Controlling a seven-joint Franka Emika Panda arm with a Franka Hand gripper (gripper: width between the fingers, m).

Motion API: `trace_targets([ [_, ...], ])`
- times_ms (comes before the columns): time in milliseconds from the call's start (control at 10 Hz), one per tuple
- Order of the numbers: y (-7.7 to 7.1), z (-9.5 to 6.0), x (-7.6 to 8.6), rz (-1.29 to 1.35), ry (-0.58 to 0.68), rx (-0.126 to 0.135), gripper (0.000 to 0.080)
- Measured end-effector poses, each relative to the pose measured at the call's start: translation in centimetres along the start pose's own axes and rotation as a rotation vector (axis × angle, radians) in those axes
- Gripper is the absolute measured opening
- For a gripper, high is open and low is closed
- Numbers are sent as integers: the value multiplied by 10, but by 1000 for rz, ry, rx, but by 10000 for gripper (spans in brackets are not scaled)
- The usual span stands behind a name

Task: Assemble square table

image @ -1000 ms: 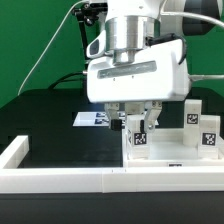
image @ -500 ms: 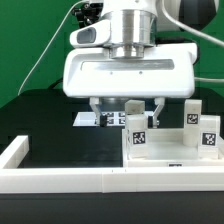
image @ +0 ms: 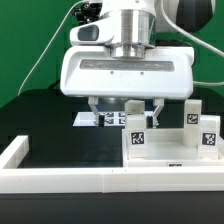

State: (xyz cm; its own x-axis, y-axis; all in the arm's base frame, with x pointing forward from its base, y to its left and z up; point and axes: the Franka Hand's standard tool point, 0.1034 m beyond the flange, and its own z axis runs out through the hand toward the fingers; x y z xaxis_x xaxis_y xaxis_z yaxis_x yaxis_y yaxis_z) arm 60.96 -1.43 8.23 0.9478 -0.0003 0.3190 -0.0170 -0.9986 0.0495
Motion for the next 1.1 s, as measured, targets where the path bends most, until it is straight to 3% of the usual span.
trace_targets([
  [200, -10, -2, -1, 3, -18, 15, 649],
  [600, -22, -6, -8, 41, -287, 97, 649],
  [800, -24, -6, -12, 43, -379, 110, 649],
  [1100, -15, 2, -14, 47, -362, 96, 649],
])
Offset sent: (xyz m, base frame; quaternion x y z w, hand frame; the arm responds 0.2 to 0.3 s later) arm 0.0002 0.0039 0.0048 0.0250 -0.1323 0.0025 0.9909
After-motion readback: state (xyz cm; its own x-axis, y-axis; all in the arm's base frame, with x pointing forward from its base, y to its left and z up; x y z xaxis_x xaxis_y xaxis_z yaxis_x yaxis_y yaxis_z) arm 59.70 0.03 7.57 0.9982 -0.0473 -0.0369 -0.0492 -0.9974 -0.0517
